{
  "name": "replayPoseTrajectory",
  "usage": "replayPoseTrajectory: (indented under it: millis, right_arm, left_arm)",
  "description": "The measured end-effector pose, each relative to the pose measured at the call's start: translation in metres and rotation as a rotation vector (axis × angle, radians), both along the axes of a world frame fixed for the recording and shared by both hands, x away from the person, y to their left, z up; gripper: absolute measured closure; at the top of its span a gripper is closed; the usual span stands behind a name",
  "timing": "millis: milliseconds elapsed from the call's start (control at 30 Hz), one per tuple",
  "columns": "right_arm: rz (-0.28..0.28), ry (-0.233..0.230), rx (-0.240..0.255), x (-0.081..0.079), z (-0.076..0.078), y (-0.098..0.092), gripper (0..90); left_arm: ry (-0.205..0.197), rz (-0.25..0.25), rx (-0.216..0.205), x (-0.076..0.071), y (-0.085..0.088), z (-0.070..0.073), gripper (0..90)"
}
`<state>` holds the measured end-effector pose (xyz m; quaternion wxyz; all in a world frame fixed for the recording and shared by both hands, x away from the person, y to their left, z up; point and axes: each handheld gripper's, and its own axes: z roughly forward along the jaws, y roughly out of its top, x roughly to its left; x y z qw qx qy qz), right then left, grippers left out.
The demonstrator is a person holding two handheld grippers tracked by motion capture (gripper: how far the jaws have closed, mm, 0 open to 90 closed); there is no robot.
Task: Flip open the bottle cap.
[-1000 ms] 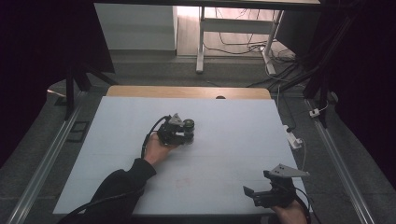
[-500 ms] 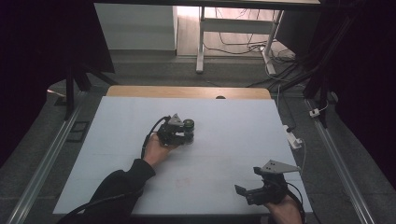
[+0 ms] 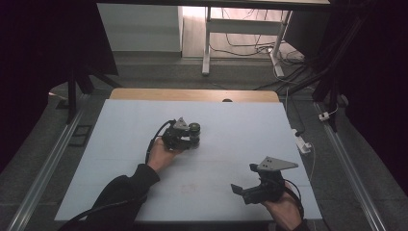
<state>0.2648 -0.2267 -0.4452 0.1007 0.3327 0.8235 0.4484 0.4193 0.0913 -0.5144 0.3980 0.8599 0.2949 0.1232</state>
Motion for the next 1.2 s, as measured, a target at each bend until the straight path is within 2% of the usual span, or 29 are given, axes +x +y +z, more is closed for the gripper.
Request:
replayPoseTrajectory:
  millis: [567, 733, 933, 1033, 1200]
  right_arm:
    - [0.071, -0.022, 0.019, 0.029, 0.003, 0.035, 0.0]
    - [0.070, -0.002, 0.041, 0.039, 0.004, 0.043, 0.0]
    - [0.083, 0.009, 0.004, 0.051, 0.002, 0.056, 0.0]
    - [0.083, -0.001, -0.029, 0.057, 0.001, 0.065, 0.0]
    - [0.079, -0.002, -0.035, 0.067, -0.001, 0.076, 0.0]
  left_arm:
    - [-0.001, 0.000, -0.004, 0.000, 0.000, -0.001, 54.1]
    - [-0.001, -0.001, -0.003, 0.000, 0.000, -0.001, 54.1]
    - [0.000, -0.002, 0.000, 0.000, 0.000, -0.001, 54.1]
    - [0.000, -0.003, 0.001, 0.000, 0.000, -0.001, 54.1]
    - [0.000, -0.003, 0.001, 0.000, 0.000, -0.001, 54.1]
